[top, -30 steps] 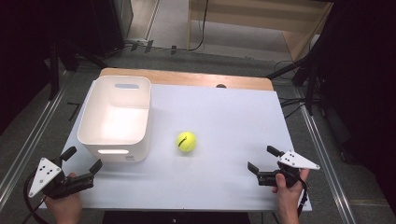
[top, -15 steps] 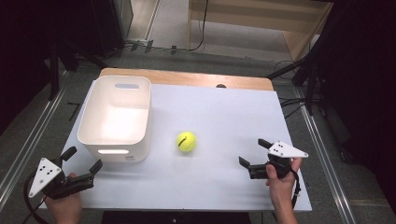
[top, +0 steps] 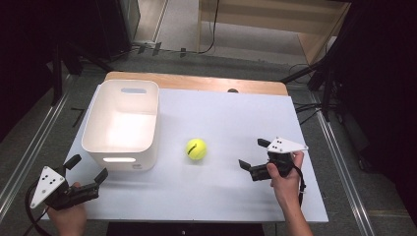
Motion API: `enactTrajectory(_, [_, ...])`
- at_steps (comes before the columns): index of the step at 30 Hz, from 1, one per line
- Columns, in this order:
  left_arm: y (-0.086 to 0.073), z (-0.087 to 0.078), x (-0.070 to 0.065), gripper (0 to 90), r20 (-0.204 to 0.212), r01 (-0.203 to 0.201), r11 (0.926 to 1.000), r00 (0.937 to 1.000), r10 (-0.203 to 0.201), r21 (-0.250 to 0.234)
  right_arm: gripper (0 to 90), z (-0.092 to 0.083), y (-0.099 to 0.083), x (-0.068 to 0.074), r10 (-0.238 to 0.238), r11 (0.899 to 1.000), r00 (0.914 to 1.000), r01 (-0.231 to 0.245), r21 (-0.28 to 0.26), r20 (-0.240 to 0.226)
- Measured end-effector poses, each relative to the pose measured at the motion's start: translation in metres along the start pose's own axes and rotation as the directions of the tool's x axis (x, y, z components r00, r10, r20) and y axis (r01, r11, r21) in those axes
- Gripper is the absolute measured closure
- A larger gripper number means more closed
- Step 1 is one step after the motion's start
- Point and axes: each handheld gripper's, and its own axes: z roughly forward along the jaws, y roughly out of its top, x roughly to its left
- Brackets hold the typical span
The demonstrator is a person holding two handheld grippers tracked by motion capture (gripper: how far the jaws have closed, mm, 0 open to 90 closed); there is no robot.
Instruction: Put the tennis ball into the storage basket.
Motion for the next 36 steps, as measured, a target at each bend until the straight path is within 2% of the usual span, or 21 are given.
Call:
enactTrajectory(15, [0.000,0.000,0.000,2.9,0.002,0.000,1.0000,1.0000,0.000,0.001,0.0,0.031,0.022,0.010,-0.042,0.997,0.9976,0.045,0.064,-0.056])
enactTrajectory(22, [0.000,0.000,0.000,2.9,0.003,0.000,1.0000,1.0000,0.000,0.001,0.0,0.040,0.029,0.013,-0.061,0.995,0.9967,0.065,0.079,-0.055])
enactTrajectory(26, [0.000,0.000,0.000,2.8,0.004,0.001,1.0000,1.0000,-0.001,0.001,0.0,0.045,0.032,0.014,-0.067,0.994,0.9962,0.072,0.088,-0.055])
enactTrajectory(30, [0.000,0.000,-0.001,2.8,0.007,-0.003,1.0000,1.0000,0.003,0.004,0.0,0.050,0.034,0.016,-0.057,0.993,0.9958,0.064,0.101,-0.071])
enactTrajectory(36, [0.000,0.000,0.000,2.8,0.007,-0.002,1.0000,1.0000,0.002,0.001,0.0,0.059,0.038,0.018,-0.068,0.990,0.9935,0.078,0.116,-0.091])
